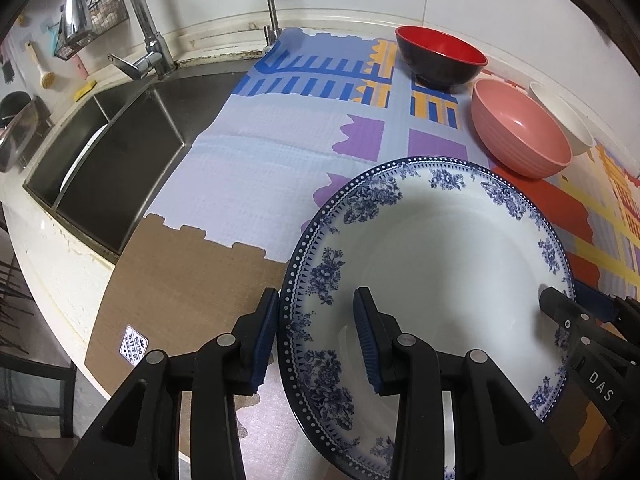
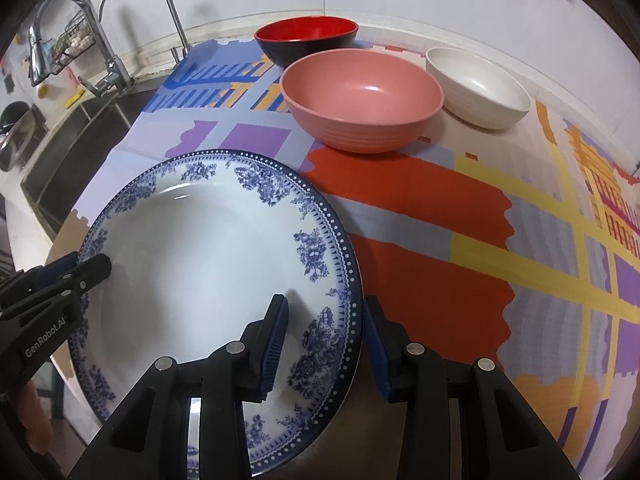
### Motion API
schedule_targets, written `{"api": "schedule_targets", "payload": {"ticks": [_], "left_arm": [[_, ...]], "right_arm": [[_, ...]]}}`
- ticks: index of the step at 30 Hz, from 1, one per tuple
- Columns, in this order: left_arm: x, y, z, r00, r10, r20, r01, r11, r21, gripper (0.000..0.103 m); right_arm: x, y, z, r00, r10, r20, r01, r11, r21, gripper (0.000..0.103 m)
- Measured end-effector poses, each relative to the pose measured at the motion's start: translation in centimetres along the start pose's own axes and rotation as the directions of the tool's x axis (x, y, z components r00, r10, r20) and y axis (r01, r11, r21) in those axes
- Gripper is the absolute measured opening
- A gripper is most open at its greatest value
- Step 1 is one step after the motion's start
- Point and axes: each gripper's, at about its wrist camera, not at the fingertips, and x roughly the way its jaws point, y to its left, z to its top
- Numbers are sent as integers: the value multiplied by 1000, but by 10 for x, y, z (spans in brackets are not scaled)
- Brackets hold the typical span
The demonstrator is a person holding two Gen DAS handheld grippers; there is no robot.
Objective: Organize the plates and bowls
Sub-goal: 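Lower the smaller plate onto the stack and open both tools, then move both tools to the pink bowl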
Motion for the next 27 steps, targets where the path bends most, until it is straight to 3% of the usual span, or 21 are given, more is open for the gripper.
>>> {"api": "schedule_targets", "payload": {"ticks": [6,9,27], "left_arm": [[-3,-4,1,1000,-18,5,18,1000,8,52],[-8,-7,3,999,-31,22,31,999,12,55],[-55,-38,55,976,-98,194,70,987,143,57]], "right_arm": [[0,-2,-1,1000,15,1,-15,1000,0,41],[-3,-3,0,1000,24,7,-24,1000,8,47],[-58,-28,27,978,-38,204,26,998,58,47]]}}
